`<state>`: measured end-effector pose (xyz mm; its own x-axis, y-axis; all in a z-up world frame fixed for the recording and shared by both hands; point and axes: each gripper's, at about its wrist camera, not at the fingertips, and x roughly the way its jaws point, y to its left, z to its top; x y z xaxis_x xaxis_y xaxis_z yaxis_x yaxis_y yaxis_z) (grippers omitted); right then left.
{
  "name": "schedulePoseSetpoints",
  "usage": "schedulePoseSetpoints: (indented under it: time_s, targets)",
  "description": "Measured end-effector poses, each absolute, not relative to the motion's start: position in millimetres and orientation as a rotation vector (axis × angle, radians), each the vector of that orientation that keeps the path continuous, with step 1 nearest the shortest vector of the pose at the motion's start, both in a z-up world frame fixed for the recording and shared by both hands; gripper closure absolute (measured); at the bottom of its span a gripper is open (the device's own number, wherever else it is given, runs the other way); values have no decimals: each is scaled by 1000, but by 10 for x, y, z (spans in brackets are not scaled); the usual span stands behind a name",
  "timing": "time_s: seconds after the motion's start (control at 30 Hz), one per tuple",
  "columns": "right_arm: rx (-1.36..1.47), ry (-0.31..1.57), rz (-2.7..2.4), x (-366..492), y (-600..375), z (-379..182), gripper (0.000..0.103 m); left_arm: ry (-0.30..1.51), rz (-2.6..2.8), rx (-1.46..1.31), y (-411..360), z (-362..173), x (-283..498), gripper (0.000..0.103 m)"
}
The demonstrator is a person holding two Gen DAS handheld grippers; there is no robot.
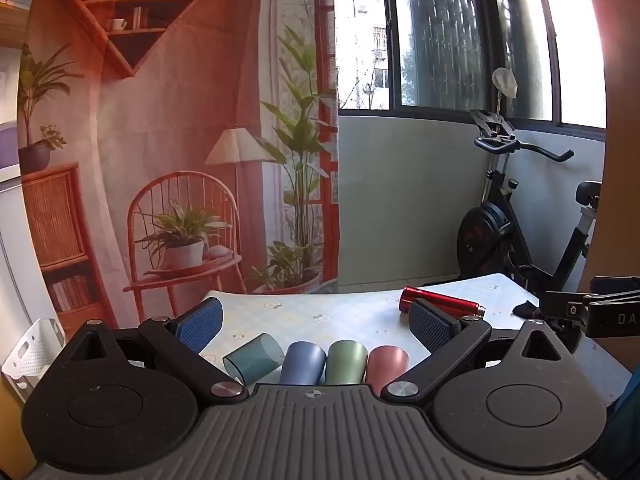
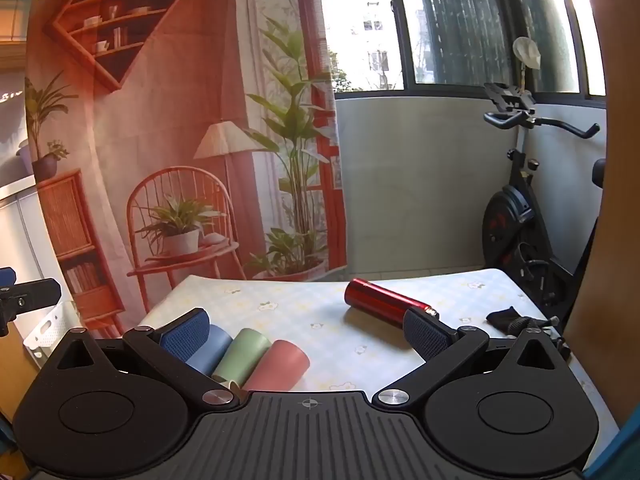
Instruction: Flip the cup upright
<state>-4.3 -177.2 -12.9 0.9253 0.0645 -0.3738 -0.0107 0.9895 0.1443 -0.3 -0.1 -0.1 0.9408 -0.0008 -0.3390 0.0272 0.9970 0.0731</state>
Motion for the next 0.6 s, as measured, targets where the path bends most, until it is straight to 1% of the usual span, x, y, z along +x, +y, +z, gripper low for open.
schedulePoseSetpoints:
  time_s: [0.6]
  targets:
    - [141, 390, 39, -42, -1776, -132, 0, 350, -16, 77, -3, 5, -2, 3]
